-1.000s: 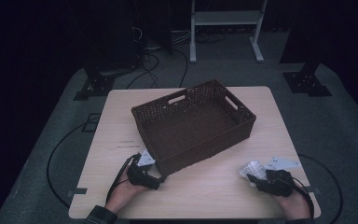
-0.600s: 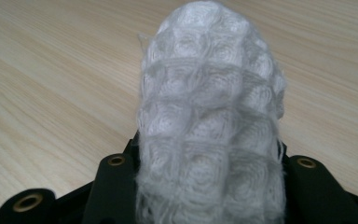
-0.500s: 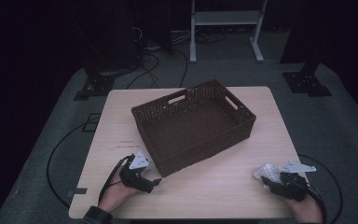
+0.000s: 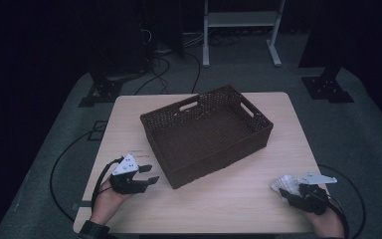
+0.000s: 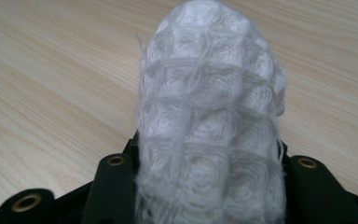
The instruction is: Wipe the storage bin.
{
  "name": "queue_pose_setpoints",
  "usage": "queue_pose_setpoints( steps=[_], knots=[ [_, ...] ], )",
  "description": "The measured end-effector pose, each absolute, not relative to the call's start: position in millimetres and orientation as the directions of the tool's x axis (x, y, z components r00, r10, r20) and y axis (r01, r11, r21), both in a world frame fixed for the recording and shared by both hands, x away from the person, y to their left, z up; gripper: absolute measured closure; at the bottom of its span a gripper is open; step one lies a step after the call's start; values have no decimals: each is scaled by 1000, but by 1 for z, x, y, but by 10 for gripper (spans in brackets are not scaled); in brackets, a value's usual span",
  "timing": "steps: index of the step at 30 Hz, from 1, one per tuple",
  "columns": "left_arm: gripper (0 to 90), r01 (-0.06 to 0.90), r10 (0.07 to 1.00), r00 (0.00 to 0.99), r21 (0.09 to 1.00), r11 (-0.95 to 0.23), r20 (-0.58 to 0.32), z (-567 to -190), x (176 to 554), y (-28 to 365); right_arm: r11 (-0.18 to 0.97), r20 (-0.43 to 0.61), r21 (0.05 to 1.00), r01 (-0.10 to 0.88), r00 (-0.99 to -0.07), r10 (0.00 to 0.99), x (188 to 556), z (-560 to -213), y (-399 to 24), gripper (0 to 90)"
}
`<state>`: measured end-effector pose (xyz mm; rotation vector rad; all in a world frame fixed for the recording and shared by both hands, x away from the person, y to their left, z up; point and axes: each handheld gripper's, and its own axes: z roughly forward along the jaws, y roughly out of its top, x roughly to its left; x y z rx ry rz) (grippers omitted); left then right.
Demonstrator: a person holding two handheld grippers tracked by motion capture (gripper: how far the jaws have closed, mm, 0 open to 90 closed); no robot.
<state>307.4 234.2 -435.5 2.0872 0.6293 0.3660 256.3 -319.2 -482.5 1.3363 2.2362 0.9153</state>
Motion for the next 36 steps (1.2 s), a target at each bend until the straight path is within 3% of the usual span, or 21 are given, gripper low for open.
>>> queue_pose_setpoints(
  steps=[6, 9, 36],
  knots=[
    [818, 262, 532, 846, 876, -404, -7, -416, 302, 243, 341, 4, 697, 631, -479, 878, 257, -483, -319, 537],
    [898, 254, 510, 860, 887, -387, -24, -408, 302, 243, 343, 0, 696, 630, -479, 878, 257, -483, -318, 537],
    [897, 250, 404, 912, 880, -403, -75, -408, 320, 198, 352, -9, 693, 629, -481, 877, 257, -482, -318, 538]
  ],
)
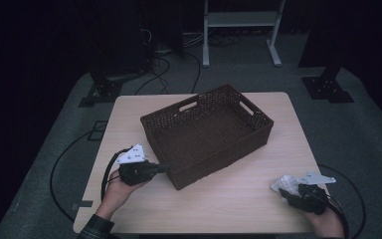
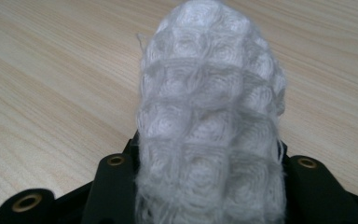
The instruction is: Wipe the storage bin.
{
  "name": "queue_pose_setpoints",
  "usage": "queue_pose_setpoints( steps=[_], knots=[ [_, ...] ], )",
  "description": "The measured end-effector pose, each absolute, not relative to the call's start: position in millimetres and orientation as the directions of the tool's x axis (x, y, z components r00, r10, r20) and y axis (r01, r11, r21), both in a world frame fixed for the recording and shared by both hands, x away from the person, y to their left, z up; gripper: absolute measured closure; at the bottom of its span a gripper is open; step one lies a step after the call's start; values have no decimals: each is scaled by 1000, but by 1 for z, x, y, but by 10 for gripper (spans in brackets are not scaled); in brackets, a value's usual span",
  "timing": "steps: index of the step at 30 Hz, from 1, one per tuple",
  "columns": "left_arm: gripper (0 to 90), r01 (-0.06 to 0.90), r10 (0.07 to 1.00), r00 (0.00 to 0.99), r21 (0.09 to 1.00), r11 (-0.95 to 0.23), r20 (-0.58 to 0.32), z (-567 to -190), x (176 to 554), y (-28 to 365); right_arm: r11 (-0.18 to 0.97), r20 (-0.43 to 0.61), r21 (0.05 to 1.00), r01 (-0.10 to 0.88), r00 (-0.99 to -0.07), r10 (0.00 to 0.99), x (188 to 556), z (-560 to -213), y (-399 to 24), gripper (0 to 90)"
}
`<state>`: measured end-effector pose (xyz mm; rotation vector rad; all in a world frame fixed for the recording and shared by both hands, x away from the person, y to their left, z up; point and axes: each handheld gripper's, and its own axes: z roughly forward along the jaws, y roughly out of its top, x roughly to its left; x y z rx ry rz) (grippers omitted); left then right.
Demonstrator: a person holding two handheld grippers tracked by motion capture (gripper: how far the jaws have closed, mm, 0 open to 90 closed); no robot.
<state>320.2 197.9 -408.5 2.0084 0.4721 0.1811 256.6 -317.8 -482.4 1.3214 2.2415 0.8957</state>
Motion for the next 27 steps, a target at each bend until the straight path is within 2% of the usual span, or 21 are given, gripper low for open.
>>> queue_pose_setpoints(
  steps=[13, 23, 27],
  knots=[
    [896, 245, 336, 936, 881, -406, -105, -410, 321, 159, 356, -13, 690, 630, -481, 876, 257, -482, -317, 537],
    [896, 226, 307, 947, 878, -423, -95, -409, 321, 132, 360, -17, 687, 632, -481, 877, 257, -482, -316, 538],
    [855, 231, 307, 946, 876, -423, -101, -407, 322, 133, 361, -18, 687, 631, -482, 876, 256, -482, -316, 537]
  ],
)
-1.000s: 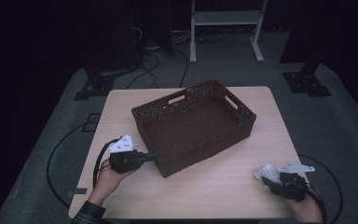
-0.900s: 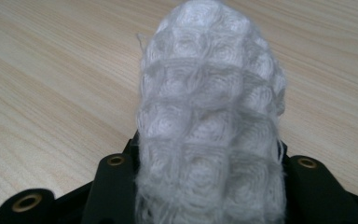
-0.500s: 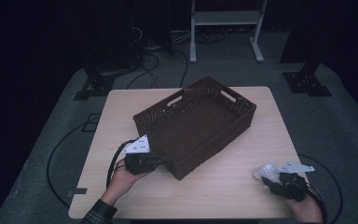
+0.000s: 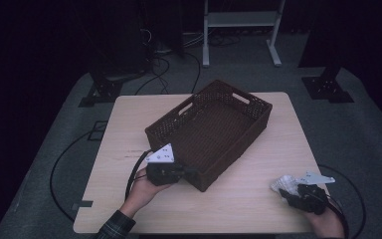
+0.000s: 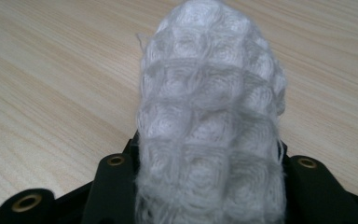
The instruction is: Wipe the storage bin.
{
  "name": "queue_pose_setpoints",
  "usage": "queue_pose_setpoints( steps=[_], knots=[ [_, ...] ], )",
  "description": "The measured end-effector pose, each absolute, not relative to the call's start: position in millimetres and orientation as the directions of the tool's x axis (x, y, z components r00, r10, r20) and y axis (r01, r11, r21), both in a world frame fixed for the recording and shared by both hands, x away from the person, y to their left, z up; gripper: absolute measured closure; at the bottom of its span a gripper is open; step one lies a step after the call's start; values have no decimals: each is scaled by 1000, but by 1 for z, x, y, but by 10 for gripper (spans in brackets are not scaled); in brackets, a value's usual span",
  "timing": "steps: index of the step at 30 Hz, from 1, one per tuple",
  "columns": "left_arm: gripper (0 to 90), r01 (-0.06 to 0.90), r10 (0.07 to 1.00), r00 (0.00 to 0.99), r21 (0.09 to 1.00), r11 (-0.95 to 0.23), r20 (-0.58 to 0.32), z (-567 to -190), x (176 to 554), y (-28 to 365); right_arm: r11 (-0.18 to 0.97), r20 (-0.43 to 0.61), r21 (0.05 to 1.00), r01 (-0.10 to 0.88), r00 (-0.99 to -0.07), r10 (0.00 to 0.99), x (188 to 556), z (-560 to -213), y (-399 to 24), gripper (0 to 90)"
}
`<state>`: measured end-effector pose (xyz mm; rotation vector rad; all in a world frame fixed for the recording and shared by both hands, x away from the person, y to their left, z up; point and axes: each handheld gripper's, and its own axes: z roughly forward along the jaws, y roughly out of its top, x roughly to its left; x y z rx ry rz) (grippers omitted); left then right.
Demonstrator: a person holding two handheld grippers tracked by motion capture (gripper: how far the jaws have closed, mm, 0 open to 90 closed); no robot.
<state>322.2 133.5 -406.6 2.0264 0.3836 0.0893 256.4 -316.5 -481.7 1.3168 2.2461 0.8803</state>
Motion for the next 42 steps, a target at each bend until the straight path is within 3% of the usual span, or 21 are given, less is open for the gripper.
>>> queue_pose_setpoints(
  steps=[12, 15, 26, 42],
  knots=[
    [679, 228, 422, 906, 872, -434, -27, -388, 339, 178, 358, -14, 687, 632, -481, 876, 256, -482, -317, 537],
    [674, 234, 448, 894, 870, -434, -17, -384, 344, 187, 360, -15, 688, 631, -482, 876, 257, -482, -317, 538],
    [898, 270, 550, 835, 877, -399, -7, -370, 373, 233, 353, -9, 689, 633, -479, 878, 257, -482, -317, 537],
    [899, 312, 646, 764, 874, -372, 2, -377, 433, 265, 351, -6, 687, 636, -478, 879, 257, -483, -318, 538]
  ],
)
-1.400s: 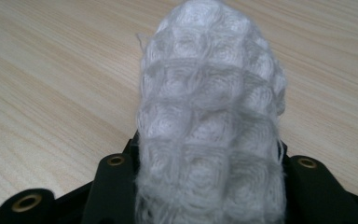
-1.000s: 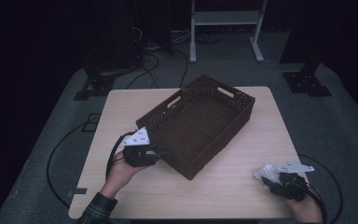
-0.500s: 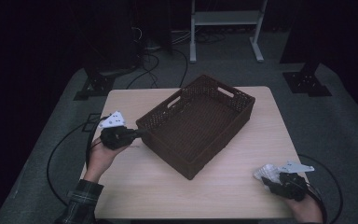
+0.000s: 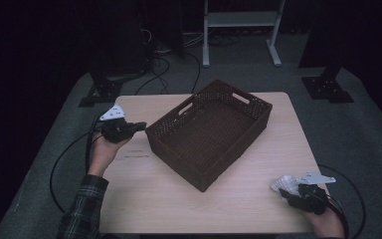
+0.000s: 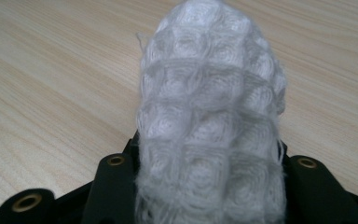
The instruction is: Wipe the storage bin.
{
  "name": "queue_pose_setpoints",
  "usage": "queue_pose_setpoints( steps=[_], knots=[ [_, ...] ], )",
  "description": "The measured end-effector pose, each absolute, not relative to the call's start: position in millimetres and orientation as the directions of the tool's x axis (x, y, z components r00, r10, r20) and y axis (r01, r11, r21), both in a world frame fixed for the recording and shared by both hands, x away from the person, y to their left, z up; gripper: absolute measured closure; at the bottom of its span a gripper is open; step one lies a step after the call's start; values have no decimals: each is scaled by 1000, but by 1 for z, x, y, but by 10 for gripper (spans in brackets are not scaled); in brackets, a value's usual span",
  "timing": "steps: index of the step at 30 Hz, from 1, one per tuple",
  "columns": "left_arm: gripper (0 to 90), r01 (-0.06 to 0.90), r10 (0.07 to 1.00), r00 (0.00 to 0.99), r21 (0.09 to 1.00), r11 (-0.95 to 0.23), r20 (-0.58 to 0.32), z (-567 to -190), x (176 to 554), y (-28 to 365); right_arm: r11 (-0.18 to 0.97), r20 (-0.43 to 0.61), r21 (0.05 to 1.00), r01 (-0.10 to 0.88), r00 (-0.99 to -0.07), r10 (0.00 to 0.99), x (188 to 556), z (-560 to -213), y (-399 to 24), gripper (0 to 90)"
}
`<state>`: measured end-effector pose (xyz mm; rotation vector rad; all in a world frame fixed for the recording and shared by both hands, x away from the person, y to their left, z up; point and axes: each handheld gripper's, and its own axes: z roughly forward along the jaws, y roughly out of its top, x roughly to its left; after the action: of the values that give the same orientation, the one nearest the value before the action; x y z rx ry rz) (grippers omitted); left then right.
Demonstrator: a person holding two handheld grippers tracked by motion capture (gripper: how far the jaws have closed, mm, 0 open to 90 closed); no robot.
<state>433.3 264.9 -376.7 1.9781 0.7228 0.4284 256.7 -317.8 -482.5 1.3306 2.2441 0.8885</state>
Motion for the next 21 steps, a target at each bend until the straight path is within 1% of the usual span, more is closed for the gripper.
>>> queue_pose_setpoints(
  steps=[3, 9, 13, 17, 21],
  knots=[
    [899, 328, 660, 751, 866, -377, 2, -381, 443, 268, 349, -5, 688, 636, -477, 879, 257, -483, -318, 538],
    [899, 361, 659, 751, 861, -359, -40, -394, 455, 269, 348, -3, 689, 636, -478, 879, 257, -483, -318, 538],
    [900, 360, 658, 752, 857, -369, -33, -399, 455, 264, 349, -4, 689, 636, -478, 878, 257, -483, -318, 538],
    [900, 366, 649, 759, 856, -364, -49, -401, 452, 263, 349, -4, 689, 635, -479, 878, 257, -483, -318, 538],
    [900, 349, 631, 775, 859, -376, -39, -401, 445, 257, 349, -4, 689, 635, -479, 878, 257, -483, -318, 538]
  ],
)
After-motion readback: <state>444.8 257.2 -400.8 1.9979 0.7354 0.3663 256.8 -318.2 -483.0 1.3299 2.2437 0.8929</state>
